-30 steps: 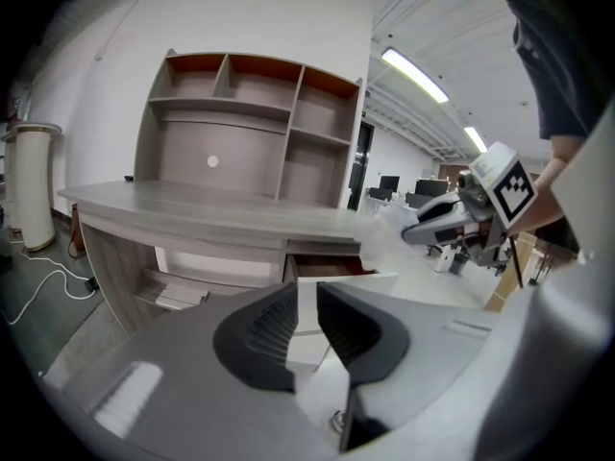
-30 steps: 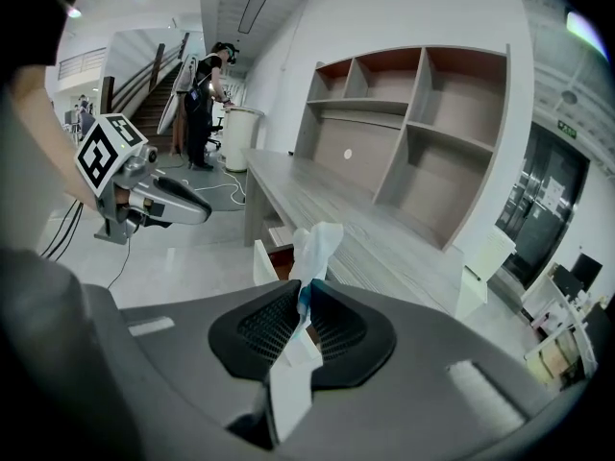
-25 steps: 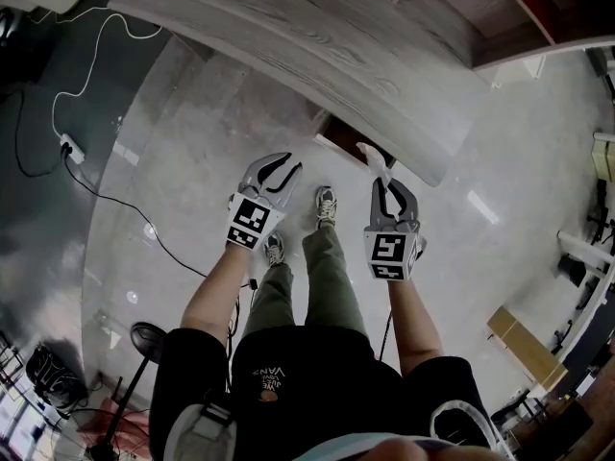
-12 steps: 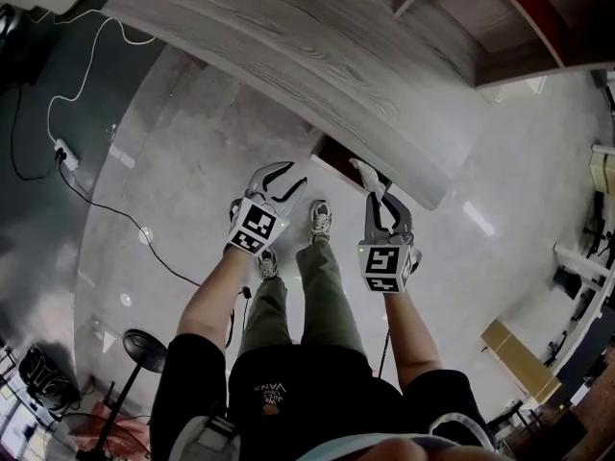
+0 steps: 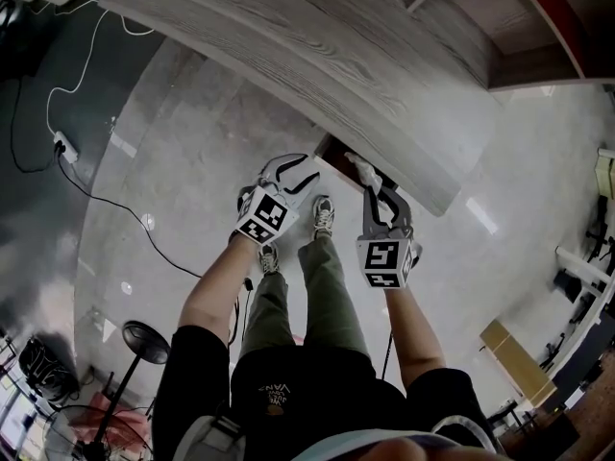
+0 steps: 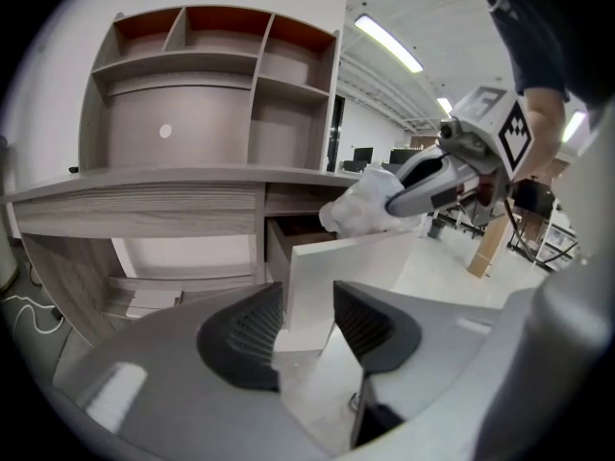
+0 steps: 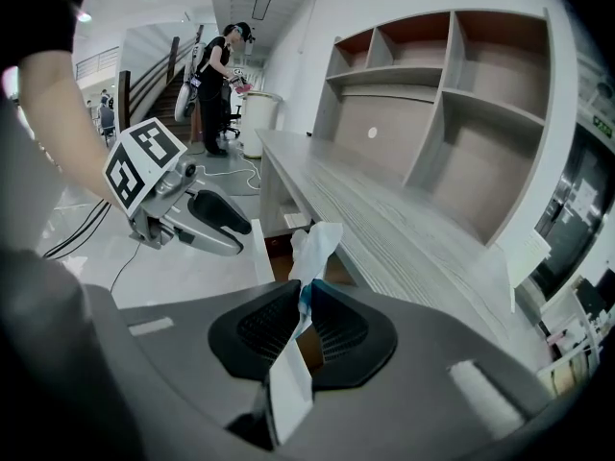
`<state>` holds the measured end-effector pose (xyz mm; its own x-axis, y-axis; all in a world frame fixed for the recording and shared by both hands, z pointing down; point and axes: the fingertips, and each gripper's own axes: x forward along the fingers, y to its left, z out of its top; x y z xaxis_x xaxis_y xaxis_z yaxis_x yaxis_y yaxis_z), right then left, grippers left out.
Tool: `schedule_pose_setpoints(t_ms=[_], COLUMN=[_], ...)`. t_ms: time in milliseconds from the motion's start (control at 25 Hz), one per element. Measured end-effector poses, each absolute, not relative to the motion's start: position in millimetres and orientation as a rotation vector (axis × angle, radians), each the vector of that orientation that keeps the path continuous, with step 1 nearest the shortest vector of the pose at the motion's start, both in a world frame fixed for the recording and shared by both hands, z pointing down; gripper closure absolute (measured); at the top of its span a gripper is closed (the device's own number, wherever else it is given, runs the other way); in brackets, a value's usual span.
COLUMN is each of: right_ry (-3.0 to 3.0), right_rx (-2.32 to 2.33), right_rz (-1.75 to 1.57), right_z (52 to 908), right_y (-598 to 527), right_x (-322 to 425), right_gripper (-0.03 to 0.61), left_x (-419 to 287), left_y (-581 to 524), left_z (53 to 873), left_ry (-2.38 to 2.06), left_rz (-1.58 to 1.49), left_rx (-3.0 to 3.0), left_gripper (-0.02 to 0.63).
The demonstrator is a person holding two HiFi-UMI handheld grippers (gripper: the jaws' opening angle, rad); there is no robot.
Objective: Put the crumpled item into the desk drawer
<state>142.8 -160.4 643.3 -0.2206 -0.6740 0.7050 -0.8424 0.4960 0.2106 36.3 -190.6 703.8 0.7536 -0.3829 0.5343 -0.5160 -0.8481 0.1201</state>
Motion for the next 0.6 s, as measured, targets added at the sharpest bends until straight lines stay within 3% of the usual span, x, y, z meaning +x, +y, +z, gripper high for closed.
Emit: schedule_pose_setpoints(t_ms=[600], right_ry=[-2.011], right_rx=[1.198], right_rz=[0.333], right_z=[656.2], right_y=[-171.7], right_x=[130.9], right_gripper=[0.538], left_x=[48.0], left_y=[-200.6], left_z=[719.0], left_ry=[-0.649], left_rz=[0.74], left_rx=[2.692], left_gripper=[0.439])
